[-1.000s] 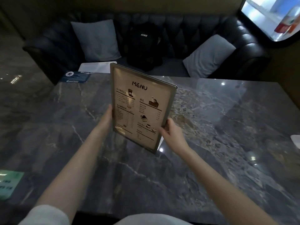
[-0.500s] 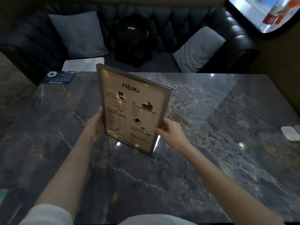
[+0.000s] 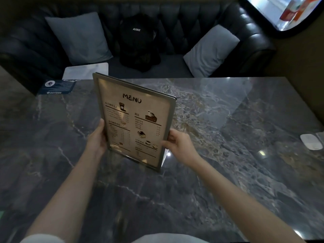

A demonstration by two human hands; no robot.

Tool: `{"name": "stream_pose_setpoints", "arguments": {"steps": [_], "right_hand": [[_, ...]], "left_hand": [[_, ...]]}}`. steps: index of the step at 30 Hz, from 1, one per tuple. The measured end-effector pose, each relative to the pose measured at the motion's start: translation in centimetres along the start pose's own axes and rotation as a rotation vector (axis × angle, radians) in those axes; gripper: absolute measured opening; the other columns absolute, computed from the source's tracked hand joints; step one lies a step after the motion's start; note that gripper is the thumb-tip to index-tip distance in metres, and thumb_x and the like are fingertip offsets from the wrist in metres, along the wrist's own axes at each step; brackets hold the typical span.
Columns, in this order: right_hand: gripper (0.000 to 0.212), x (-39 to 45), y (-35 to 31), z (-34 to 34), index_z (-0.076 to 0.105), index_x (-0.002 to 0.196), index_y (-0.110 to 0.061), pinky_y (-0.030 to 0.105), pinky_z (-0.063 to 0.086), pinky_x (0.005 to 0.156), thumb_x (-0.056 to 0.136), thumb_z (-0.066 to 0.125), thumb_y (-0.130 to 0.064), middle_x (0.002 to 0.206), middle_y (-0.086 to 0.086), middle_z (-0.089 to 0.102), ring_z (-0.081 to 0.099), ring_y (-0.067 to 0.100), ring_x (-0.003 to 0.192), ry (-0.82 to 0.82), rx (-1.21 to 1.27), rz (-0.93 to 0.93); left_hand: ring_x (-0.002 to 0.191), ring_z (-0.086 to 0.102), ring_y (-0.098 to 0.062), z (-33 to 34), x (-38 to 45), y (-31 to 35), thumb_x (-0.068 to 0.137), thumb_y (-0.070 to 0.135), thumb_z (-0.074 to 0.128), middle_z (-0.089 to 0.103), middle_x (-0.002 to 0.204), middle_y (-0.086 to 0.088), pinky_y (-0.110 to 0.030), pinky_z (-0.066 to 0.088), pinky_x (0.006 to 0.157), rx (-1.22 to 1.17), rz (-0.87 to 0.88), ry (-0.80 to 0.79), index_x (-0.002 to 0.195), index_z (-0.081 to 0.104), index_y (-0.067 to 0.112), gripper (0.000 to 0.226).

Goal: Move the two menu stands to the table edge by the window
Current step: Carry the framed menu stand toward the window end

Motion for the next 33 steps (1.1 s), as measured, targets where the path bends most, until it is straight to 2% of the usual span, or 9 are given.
{"name": "stream_pose_setpoints", "arguments": {"steps": [2, 8, 11, 14, 18, 21, 24, 28, 33], "right_hand": [[0.032, -0.1, 0.2, -0.9, 0.059, 0.115, -0.003, 0.01, 0.052, 0.08, 0.084, 0.061, 0.001, 0.114, 0.008, 0.068, 0.063, 0.008, 0.099, 0.006, 0.036, 0.017], [0.033, -1.1, 0.9, -5.0, 0.056, 0.117, -0.001, 0.015, 0.056, 0.073, 0.085, 0.055, 0.008, 0.105, 0.002, 0.064, 0.063, 0.015, 0.098, -0.01, 0.197, 0.108], [0.033, -1.6, 0.9, -8.2, 0.056, 0.117, -0.003, 0.025, 0.057, 0.078, 0.085, 0.056, 0.006, 0.107, 0.004, 0.065, 0.064, 0.016, 0.099, 0.002, 0.195, 0.123], [0.031, -2.1, 1.0, -12.2, 0.059, 0.113, -0.009, 0.025, 0.059, 0.077, 0.085, 0.059, 0.003, 0.102, 0.0, 0.068, 0.066, 0.013, 0.095, 0.044, 0.161, 0.097], [0.027, -3.0, 1.3, -17.8, 0.058, 0.105, -0.011, 0.018, 0.058, 0.066, 0.084, 0.058, 0.005, 0.091, -0.005, 0.068, 0.068, 0.004, 0.08, 0.092, 0.21, 0.08], [0.028, -3.7, 1.9, -22.0, 0.059, 0.11, -0.004, 0.023, 0.06, 0.071, 0.084, 0.059, 0.004, 0.097, 0.002, 0.069, 0.068, 0.01, 0.086, 0.148, 0.169, 0.068], [0.027, -4.5, 2.6, -26.3, 0.059, 0.108, -0.007, 0.018, 0.058, 0.066, 0.084, 0.059, 0.004, 0.091, -0.006, 0.069, 0.068, 0.006, 0.083, 0.187, 0.203, 0.065], [0.026, -6.0, 3.5, -31.8, 0.06, 0.107, -0.008, 0.018, 0.058, 0.066, 0.083, 0.06, 0.004, 0.093, -0.004, 0.069, 0.069, 0.006, 0.082, 0.216, 0.23, 0.057], [0.027, -8.2, 5.0, -38.4, 0.063, 0.098, -0.024, 0.023, 0.058, 0.072, 0.083, 0.062, -0.002, 0.097, -0.005, 0.072, 0.07, 0.011, 0.091, 0.29, 0.172, -0.005]], "left_hand": [[0.113, 0.058, -0.022, 0.8, -0.1, -0.3, 0.09, 0.039, 0.052, 0.063, 0.121, -0.006, -0.042, 0.043, 0.103, 0.02, -0.019, -0.003, 0.121, 0.058, 0.01, 0.043], [0.11, 0.057, -0.022, 5.0, -0.6, -1.1, 0.085, 0.046, 0.055, 0.066, 0.106, -0.003, -0.038, 0.045, 0.09, 0.114, -0.083, -0.051, 0.102, 0.064, 0.016, 0.036], [0.107, 0.057, -0.021, 8.5, -0.9, -1.8, 0.087, 0.046, 0.052, 0.065, 0.104, -0.003, -0.039, 0.044, 0.091, 0.111, -0.103, -0.09, 0.108, 0.063, 0.014, 0.04], [0.096, 0.061, -0.017, 12.9, -1.9, -2.0, 0.091, 0.044, 0.048, 0.067, 0.1, -0.001, -0.035, 0.046, 0.083, 0.106, -0.096, -0.145, 0.099, 0.064, 0.017, 0.033], [0.103, 0.062, -0.018, 18.6, -2.9, -2.2, 0.084, 0.047, 0.056, 0.069, 0.108, -0.003, -0.034, 0.049, 0.075, 0.132, -0.103, -0.193, 0.109, 0.065, 0.017, 0.04], [0.098, 0.064, -0.018, 23.1, -3.6, -2.7, 0.084, 0.047, 0.057, 0.07, 0.105, -0.003, -0.032, 0.049, 0.067, 0.153, -0.103, -0.225, 0.104, 0.066, 0.018, 0.037], [0.092, 0.063, -0.016, 28.2, -4.6, -3.4, 0.086, 0.048, 0.053, 0.069, 0.103, -0.002, -0.031, 0.047, 0.065, 0.171, -0.093, -0.277, 0.104, 0.065, 0.019, 0.035], [0.093, 0.062, -0.016, 34.9, -5.5, -4.9, 0.09, 0.046, 0.048, 0.068, 0.101, -0.002, -0.036, 0.05, 0.079, 0.215, -0.045, -0.33, 0.1, 0.064, 0.018, 0.033], [0.088, 0.061, -0.015, 43.8, -7.0, -7.8, 0.091, 0.046, 0.046, 0.067, 0.098, -0.001, -0.029, 0.046, 0.063, 0.215, -0.077, -0.391, 0.093, 0.063, 0.018, 0.033]]}}
Point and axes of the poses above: each hand's wrist, its own x-axis towards the middle knuckle, its own z-axis out of the palm, y = z × x, the point moved 6 cm from there along x, towards the middle knuckle
